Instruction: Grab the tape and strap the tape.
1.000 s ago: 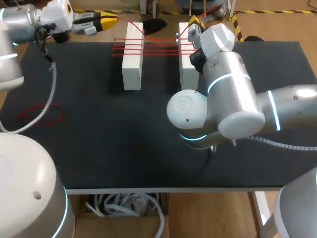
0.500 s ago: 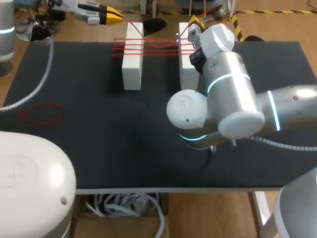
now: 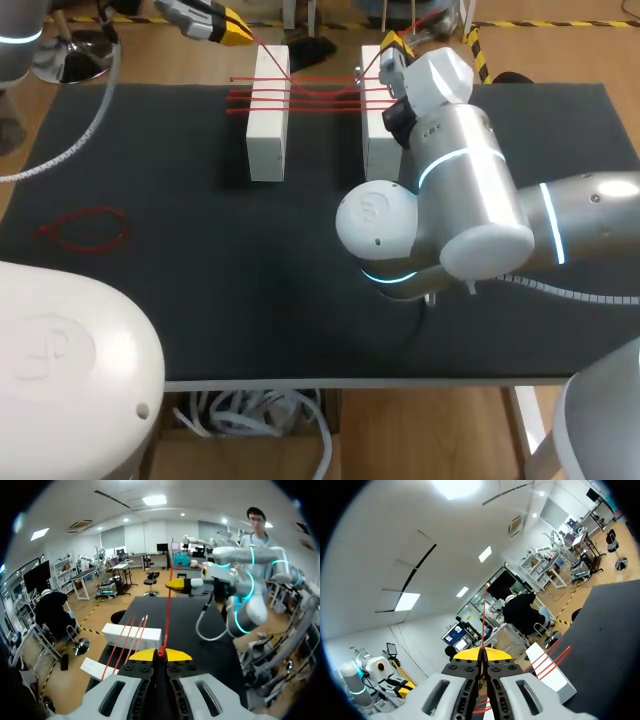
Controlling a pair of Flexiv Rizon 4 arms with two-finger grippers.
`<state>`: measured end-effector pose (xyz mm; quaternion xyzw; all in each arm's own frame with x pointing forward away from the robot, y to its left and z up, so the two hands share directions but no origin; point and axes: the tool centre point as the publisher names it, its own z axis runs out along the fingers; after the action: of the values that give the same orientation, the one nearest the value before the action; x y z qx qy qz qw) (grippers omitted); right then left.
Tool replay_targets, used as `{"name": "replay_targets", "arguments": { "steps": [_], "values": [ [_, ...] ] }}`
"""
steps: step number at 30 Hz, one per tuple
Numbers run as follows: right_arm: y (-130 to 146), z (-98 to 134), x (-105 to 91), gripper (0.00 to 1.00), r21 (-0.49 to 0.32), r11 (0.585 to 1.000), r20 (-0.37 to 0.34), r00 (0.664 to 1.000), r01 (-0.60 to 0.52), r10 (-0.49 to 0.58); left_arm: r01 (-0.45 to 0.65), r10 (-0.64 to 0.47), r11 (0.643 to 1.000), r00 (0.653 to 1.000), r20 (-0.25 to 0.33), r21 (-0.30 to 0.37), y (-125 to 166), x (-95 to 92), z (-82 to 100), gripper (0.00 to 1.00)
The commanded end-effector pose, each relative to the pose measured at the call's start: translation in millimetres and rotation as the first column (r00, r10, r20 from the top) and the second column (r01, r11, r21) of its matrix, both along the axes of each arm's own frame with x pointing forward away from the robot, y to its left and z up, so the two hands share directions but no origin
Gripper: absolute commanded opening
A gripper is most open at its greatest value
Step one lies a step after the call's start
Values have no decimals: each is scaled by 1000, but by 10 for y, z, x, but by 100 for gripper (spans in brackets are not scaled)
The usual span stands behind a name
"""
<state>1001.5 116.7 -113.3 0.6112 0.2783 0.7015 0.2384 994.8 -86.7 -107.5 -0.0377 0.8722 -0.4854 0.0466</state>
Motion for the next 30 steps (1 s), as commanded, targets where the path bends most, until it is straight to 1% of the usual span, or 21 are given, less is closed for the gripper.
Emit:
{"name": "replay_targets", "arguments": {
  "steps": [1, 2, 5, 6, 7, 8, 9, 10, 11, 12, 13, 14, 16, 17, 19, 22, 24, 25, 26, 28, 30],
  "values": [
    [-24, 23, 0, 0, -1, 1000, -5, 1000, -5, 5, -7, 7, 996, 1000, 10, 93, -80, -62, -10, 0],
    [-24, 23, 0, 0, -1, 1000, -5, 1000, -5, 5, -6, 4, 993, 1000, 14, 117, -85, -70, -17, 0],
    [-24, 23, 0, 0, -1, 1000, -5, 1000, -5, 5, 6, -9, 987, 1000, 18, 158, -102, -92, -41, 0],
    [-24, 23, 0, 0, -1, 1000, -5, 1000, -5, 5, 1, -3, 992, 1000, 18, 125, -108, -98, -47, 0],
    [-24, 23, 0, 0, -1, 1000, -5, 1000, -5, 5, 0, -2, 991, 1000, 20, 133, -110, -99, -38, 0],
    [-24, 23, 0, 0, -1, 1000, -5, 1000, -5, 5, 15, -18, 986, 1000, 18, 167, -122, -108, -48, 0],
    [-24, 23, 0, 0, -1, 1000, -5, 1000, -5, 5, 17, -19, 988, 1000, 14, 156, -133, -113, -54, 0],
    [-24, 23, 0, 0, -1, 1000, -5, 1000, -5, 5, 25, -27, 986, 1000, 10, 167, -147, -115, -56, 0],
    [-24, 23, 0, 0, -1, 1000, -5, 1000, -5, 5, 42, -43, 978, 999, 3, 202, -166, -121, -73, 0],
    [-24, 23, 0, 0, -1, 1000, -5, 1000, -5, 5, 43, -43, 981, 999, -3, 188, -183, -124, -86, 0],
    [-24, 23, 0, 0, -1, 1000, -5, 1000, -5, 5, 43, -43, 981, 999, -2, 187, -205, -124, -90, 0],
    [-24, 23, 0, 0, -1, 1000, -5, 1000, -5, 5, 55, -54, 976, 998, -11, 210, -224, -126, -101, 0],
    [-24, 23, 0, 0, -1, 1000, -5, 1000, -5, 5, 55, -54, 977, 998, -14, 204, -253, -127, -115, 0],
    [-24, 23, 0, 0, -1, 1000, -5, 1000, -5, 5, 56, -53, 974, 998, -20, 220, -265, -127, -126, 0],
    [-24, 23, 0, 0, -1, 1000, -5, 1000, -5, 5, 58, -54, 973, 998, -24, 223, -280, -130, -143, 0],
    [-24, 23, 0, 0, -1, 1000, -5, 1000, -5, 5, 44, -36, 968, 999, -35, 247, -301, -133, -168, 0],
    [-24, 23, 0, 0, -1, 1000, -5, 1000, -5, 5, 37, -30, 966, 999, -33, 256, -313, -133, -182, 0],
    [-24, 23, 0, 0, -1, 1000, -5, 1000, -5, 5, 25, -16, 962, 999, -35, 273, -321, -132, -190, 0],
    [-24, 23, 0, 0, -1, 1000, -5, 1000, -5, 5, 24, -16, 962, 999, -35, 273, -325, -130, -198, 0],
    [-24, 23, 0, 0, -1, 1000, -5, 1000, -5, 5, 18, -9, 955, 999, -31, 295, -341, -129, -210, 0],
    [-24, 23, 0, 0, -1, 1000, -5, 1000, -5, 5, 19, -11, 955, 1000, -28, 297, -361, -130, -217, 0]
  ]
}}
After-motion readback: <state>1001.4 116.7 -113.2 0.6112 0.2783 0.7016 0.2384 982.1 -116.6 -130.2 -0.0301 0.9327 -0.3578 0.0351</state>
